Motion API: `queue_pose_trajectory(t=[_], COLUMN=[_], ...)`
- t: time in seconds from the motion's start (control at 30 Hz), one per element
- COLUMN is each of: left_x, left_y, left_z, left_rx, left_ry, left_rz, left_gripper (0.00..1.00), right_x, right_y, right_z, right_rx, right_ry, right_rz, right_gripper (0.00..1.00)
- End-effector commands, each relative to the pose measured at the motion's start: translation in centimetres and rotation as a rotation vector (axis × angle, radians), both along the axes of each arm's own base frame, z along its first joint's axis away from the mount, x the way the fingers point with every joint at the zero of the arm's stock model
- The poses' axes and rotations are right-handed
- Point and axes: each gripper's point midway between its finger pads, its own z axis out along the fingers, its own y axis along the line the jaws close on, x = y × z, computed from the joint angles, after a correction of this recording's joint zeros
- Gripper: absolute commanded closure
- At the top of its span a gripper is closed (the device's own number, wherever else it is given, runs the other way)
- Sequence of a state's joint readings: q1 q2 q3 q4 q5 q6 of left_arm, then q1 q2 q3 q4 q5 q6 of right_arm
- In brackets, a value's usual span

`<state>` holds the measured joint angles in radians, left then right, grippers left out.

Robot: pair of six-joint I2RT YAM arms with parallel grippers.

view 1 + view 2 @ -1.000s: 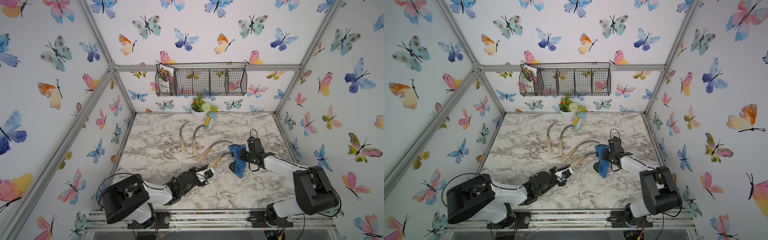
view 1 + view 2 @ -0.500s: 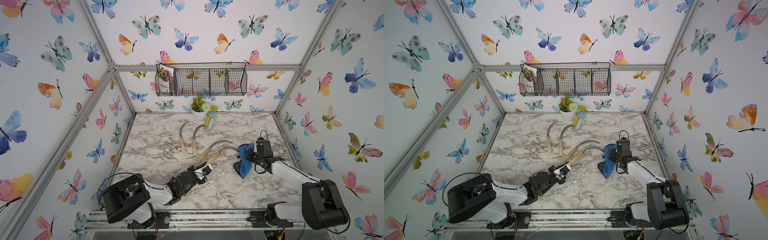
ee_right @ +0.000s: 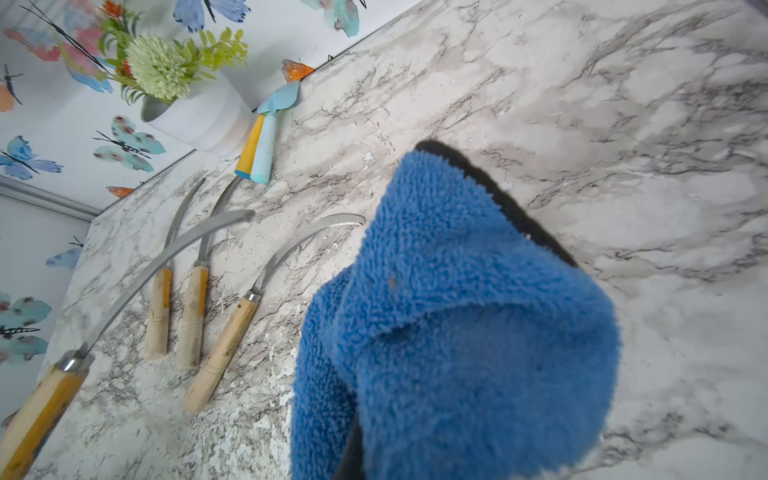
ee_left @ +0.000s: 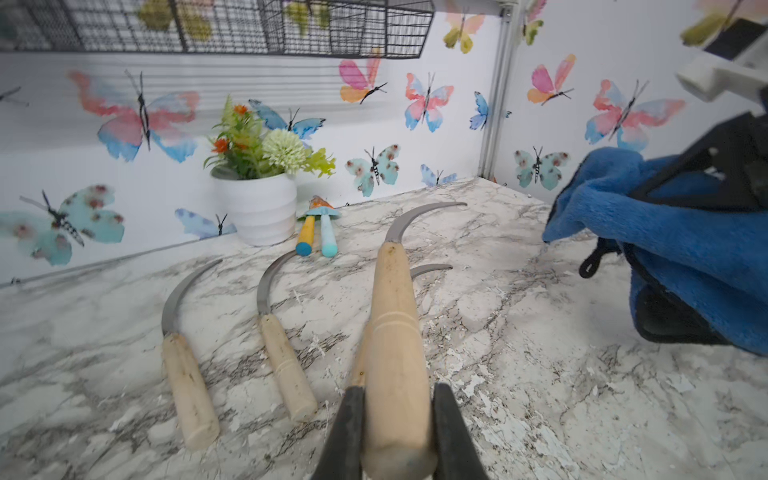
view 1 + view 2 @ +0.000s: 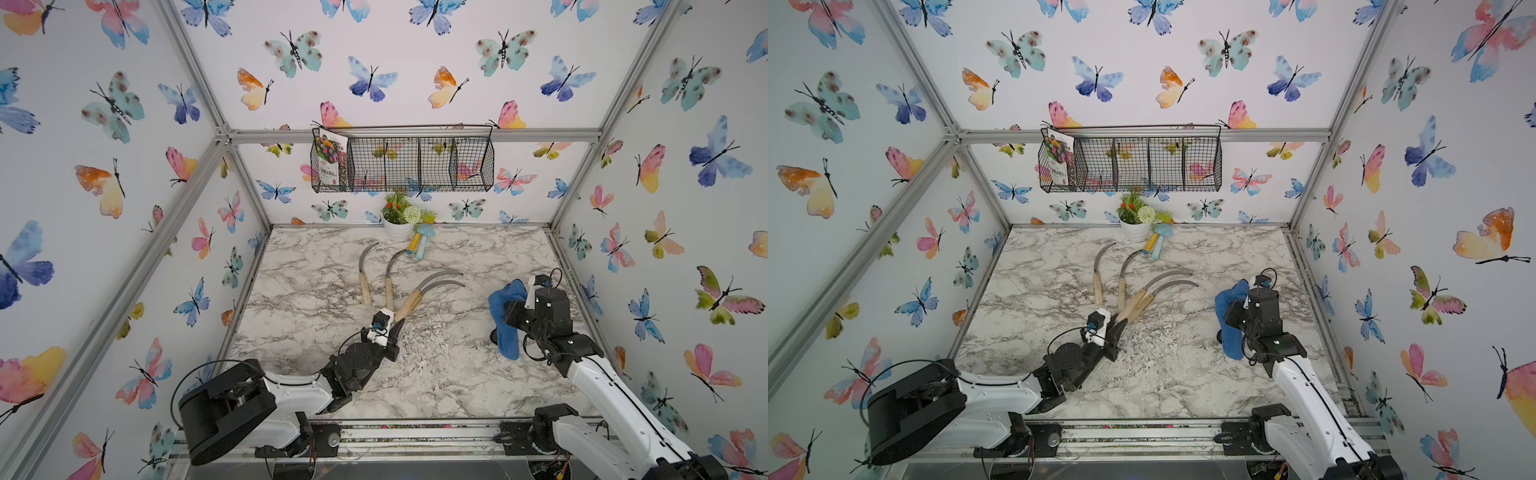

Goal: Wipe small sickles with rags
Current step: Adjust the small sickle.

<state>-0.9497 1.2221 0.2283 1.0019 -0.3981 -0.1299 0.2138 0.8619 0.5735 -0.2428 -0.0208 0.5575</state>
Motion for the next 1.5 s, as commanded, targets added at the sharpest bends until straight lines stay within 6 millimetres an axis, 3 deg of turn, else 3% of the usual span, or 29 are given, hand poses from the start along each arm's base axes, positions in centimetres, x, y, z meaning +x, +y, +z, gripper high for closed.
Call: queue_pose_trajectory(t=[0.0,0.07,0.17,0.3,0.47,0.6,0.77,1.17,1.33,1.47], left_x=[1.0,0.6,0.1,-0.6,-1.2,-2.1,-3.2,-5.3,-5.1,-4.8], left_y=[1.8,2.1,0.7,-1.4,-2.4,-3.6,-5.7,-9.6,-10.4,-11.0], left_z=[1.1,1.4,1.7,1.6,1.6,1.8,1.4,0.0,-0.9,-1.6], left_rx=[-0.231,-0.268,-0.26,-0.254,-0.25,-0.22,-0.174,-0.07,-0.057,-0.049], left_ry=[0.18,0.168,0.177,0.204,0.213,0.203,0.211,0.229,0.256,0.277], left_rz=[-0.038,-0.063,-0.144,-0.263,-0.328,-0.407,-0.489,-0.574,-0.577,-0.581], left_gripper=[1.0,1.0,1.0,1.0,1.0,1.0,1.0,1.0,1.0,1.0], right_x=[-1.2,-1.5,-1.8,-2.0,-2.4,-2.3,-1.7,0.3,0.0,-0.5], right_y=[1.0,1.5,2.9,7.3,14.0,16.7,18.7,20.7,21.9,23.2], right_z=[-0.1,0.0,-0.5,-1.8,-2.1,-1.9,-0.6,3.1,4.5,4.2], right_rx=[0.036,0.042,0.039,0.008,0.033,0.072,0.109,0.107,0.089,0.06], right_ry=[0.01,0.004,0.007,0.014,0.003,-0.024,-0.059,-0.139,-0.165,-0.158], right_rz=[0.052,0.071,0.108,0.202,0.354,0.388,0.407,0.425,0.455,0.477], right_gripper=[0.98,0.98,0.98,0.98,0.98,0.98,0.98,0.98,0.98,0.98])
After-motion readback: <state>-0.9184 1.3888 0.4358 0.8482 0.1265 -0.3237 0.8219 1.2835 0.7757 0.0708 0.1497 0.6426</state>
